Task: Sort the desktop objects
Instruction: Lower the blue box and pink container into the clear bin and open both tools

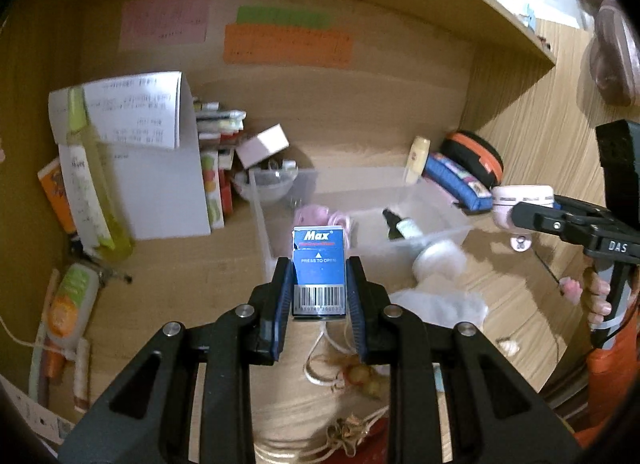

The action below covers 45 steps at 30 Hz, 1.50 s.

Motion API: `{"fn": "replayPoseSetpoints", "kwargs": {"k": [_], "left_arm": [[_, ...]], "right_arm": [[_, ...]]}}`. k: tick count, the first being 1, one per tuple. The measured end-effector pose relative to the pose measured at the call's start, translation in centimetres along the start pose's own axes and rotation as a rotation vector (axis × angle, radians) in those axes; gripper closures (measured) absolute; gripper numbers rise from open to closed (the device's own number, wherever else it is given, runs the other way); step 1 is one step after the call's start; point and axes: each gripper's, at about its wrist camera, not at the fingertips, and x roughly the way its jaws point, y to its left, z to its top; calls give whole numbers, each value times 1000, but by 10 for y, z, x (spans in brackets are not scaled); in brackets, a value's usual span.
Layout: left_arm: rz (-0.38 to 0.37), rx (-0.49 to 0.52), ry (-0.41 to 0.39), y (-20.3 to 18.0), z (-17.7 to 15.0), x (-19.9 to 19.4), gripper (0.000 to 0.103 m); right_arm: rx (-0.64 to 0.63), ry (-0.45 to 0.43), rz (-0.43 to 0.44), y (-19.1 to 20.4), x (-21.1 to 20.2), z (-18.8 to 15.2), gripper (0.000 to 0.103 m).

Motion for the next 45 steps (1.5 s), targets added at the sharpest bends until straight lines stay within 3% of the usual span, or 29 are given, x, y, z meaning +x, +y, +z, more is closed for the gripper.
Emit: {"fn": "replayPoseSetpoints", "kwargs": {"k": [9,14,22,39,45], "left_arm": [[-2,25,-87,2,30,-1,77],[-15,12,-95,5,41,14,77],[-45,-7,-60,9,50,49,77],[-70,-3,98,7,32,115,77],[-40,27,137,5,26,127,77]], "right_arm": [[20,-20,16,-7,22,24,42],[38,-6,16,-11,40,37,42],[13,41,20,-14,77,49,42],[47,182,22,-25,141,23,42],[48,234,17,-24,156,14,42]]}}
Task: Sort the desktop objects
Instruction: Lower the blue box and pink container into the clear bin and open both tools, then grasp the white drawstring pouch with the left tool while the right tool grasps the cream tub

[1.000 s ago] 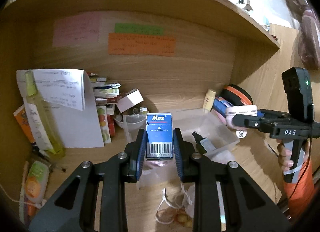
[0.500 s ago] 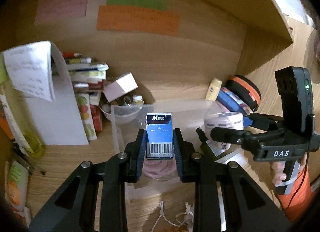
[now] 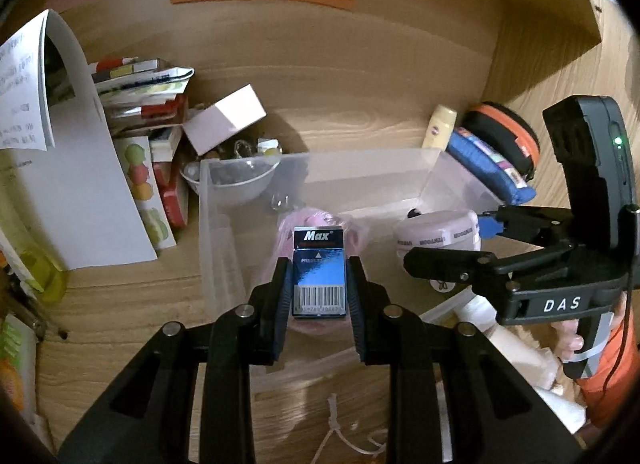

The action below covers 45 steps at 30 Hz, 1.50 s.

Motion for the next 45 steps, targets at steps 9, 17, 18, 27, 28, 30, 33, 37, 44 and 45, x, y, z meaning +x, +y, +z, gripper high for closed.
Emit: {"fn": "replayPoseSetpoints", "kwargs": {"k": [9,17,18,27,28,30,33,37,44,45], "left_arm": [[24,32,1,-5,-3,3,77],[24,33,0,-4,-3,3,75],[26,34,-1,-4,-3,3,74],[40,41,-8,-5,-3,2,71],[43,43,-13,-6,-3,1,65],[54,41,-31,-7,-2,-3,50],[42,19,-55,-8,2,-13,48],[29,-10,-77,-9,6,-32,34],[67,21,-134,-19,0,-75,18],[70,19,-143,-19,-2,-81,12]], "right_arm": [[12,9,13,-3,2,-3,42],[-1,-14,-16,1,1,-4,41],[-6,-17,-23,2,1,-4,41],[-40,-44,-74,6,-5,-4,29],[-31,-45,-65,6,-7,-3,27],[-12,-50,-40,4,-11,-1,27],[17,-74,-4,1,-21,1,25],[21,-130,-26,-1,-42,6,23],[9,-217,-26,5,-81,1,17],[1,-225,-33,6,-85,-1,17]]}}
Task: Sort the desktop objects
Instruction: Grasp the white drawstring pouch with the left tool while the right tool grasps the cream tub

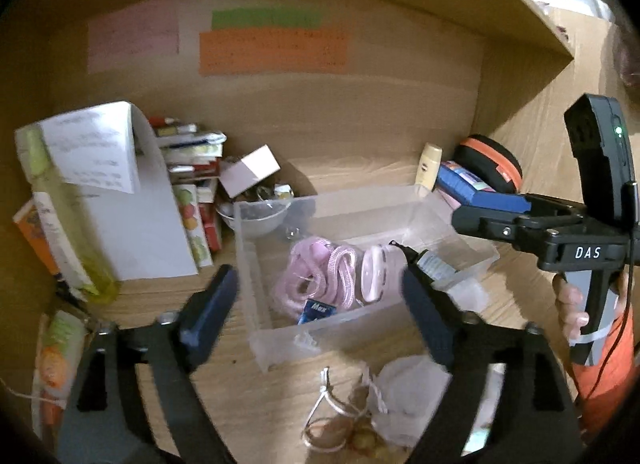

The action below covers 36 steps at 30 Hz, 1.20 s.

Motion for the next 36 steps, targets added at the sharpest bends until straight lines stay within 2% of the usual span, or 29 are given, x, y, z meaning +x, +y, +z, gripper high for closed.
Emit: {"fn": "replayPoseSetpoints", "kwargs": {"k": [7,15,24,31,36], "left_arm": [[-7,10,3,-3,-17,-26,8],[-44,35,107,-16,-50,-24,8],[-130,30,226,-29,-79,-12,8],[-172,28,245,-35,-81,-10,8],[-205,9,221,-29,-79,-22,8]], "right_arm": [[-42,-29,-32,0,-34,-17,17],[-62,-12,-76,0,-55,-49,15],[-42,84,-94,-7,-49,-86,14],[-70,164,-74,0,-42,-111,14],[-102,194,-57,10,-38,-120,14]]}}
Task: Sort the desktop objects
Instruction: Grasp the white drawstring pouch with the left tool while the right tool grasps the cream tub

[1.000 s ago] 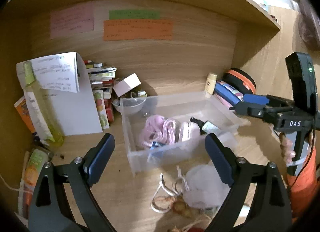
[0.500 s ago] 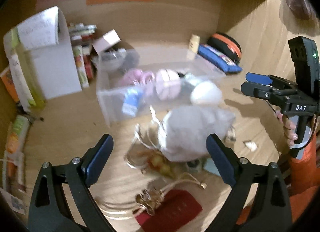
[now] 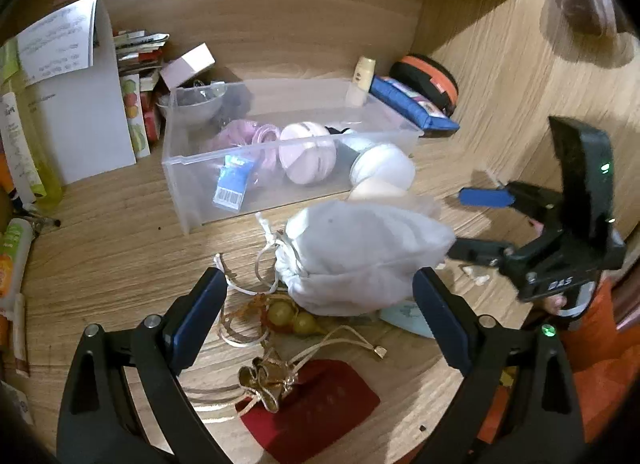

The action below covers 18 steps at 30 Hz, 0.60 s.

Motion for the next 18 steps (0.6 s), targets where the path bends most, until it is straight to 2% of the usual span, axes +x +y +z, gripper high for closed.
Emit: {"fn": "replayPoseSetpoints", "kwargs": {"k": [3,7,13,18], "left_arm": [[-27,4,12,1,-3,0,8],[-17,24,66,-1,-4,14,8],[-66,28,144,-4,6,40,8],[-79,9,211,1,15,63,8]], "right_arm": [[0,17,30,3,7,0,14],[-1,43,52,9,21,1,14],[0,79,92,15,35,2,14],[15,96,39,17,44,2,15]]}}
